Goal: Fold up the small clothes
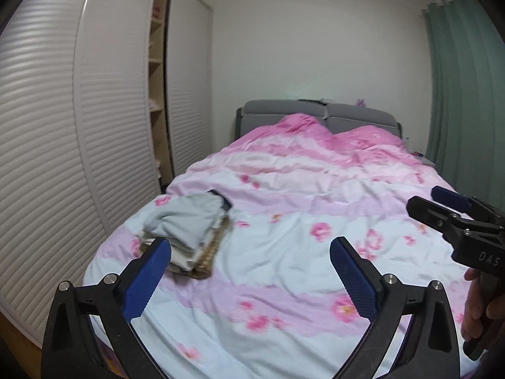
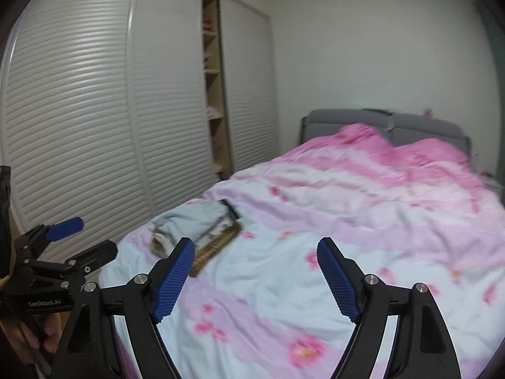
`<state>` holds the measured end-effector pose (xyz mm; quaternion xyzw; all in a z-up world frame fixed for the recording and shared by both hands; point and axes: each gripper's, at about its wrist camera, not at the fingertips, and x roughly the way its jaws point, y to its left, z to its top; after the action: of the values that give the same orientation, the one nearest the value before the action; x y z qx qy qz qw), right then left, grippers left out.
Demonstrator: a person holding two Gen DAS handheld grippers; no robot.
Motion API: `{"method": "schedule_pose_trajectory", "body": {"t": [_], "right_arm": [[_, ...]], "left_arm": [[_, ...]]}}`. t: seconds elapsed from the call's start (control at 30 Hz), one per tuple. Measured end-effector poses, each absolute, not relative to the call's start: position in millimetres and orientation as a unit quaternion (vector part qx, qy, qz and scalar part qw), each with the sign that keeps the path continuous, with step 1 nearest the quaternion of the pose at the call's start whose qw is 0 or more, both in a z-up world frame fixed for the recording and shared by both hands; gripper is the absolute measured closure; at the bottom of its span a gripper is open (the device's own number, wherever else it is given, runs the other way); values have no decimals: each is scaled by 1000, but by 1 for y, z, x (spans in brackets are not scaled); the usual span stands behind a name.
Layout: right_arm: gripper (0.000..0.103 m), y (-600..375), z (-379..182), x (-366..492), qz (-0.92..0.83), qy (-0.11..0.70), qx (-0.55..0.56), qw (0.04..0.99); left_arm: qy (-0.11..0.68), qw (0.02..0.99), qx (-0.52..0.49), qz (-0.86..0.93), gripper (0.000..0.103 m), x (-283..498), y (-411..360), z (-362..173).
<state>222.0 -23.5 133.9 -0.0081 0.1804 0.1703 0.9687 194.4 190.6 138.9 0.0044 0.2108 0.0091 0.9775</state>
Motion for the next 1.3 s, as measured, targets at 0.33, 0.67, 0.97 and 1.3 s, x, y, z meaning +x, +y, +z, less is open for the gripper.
{"method": "schedule_pose_trajectory", "body": {"t": [0.33,0.67,0.97,1.3], "right_arm": [[15,-140,123,111,52,173,17,983],[10,-199,83,29,-36,179,30,983],[10,-204,28,1,-67,190,18,979],[10,-200,-19,6,-75,195,-15,978]], "left_arm": [[196,979,28,-56,0,127,81,137],[186,978,38,-84,0,90,20,98],[205,976,42,-65,0,72,8,38],[210,976,18,-58,0,66,15,-19]]}}
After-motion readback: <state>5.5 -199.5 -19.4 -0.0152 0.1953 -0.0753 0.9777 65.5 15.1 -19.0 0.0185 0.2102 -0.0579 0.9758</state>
